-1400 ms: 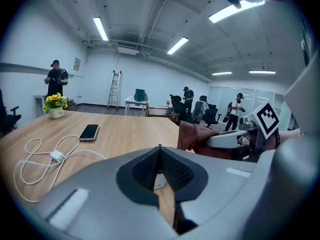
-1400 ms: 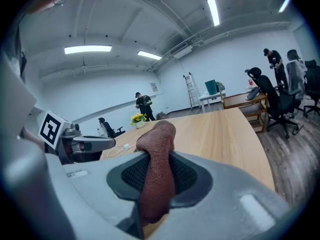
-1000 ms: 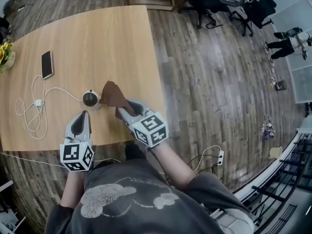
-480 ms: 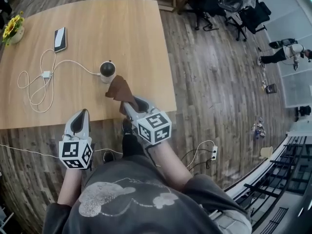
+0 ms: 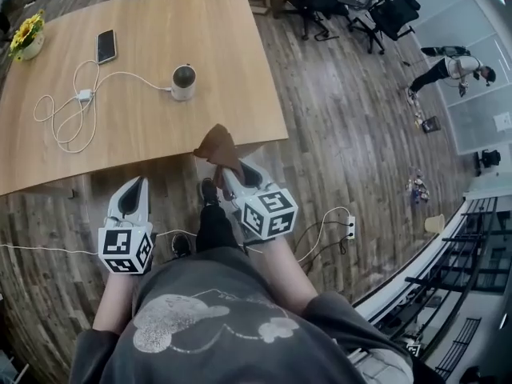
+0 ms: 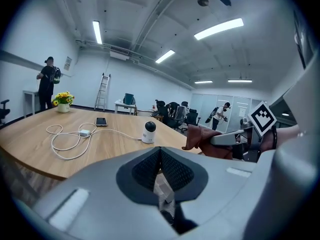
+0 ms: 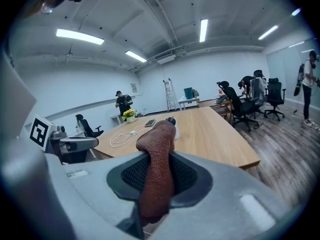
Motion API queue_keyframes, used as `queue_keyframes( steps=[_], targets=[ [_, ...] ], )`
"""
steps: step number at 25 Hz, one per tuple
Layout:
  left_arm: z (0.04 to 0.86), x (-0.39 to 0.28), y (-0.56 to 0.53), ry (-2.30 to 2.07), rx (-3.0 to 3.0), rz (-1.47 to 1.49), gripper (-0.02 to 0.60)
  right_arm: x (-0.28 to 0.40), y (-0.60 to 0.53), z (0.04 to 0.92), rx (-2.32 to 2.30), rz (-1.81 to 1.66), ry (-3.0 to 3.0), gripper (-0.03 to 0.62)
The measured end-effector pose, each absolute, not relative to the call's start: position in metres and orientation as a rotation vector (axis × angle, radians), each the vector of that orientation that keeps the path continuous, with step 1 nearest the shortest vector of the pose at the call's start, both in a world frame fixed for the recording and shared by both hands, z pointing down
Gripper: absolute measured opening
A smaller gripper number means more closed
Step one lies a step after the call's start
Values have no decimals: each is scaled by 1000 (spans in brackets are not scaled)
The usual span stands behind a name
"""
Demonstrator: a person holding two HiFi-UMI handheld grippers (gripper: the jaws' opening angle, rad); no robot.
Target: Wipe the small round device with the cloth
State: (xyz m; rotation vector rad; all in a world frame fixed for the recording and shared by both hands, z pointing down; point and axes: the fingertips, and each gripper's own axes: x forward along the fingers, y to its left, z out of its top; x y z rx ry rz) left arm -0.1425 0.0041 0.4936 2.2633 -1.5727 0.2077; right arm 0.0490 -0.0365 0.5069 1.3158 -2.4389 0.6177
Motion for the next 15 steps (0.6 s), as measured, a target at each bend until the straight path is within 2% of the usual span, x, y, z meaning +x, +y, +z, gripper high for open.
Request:
queue_keyframes(
  steps=[15],
  targets=[
    [500,-115,37,-1494,2299,200,18,103,33,509,1444,665,-2313,84]
  ],
)
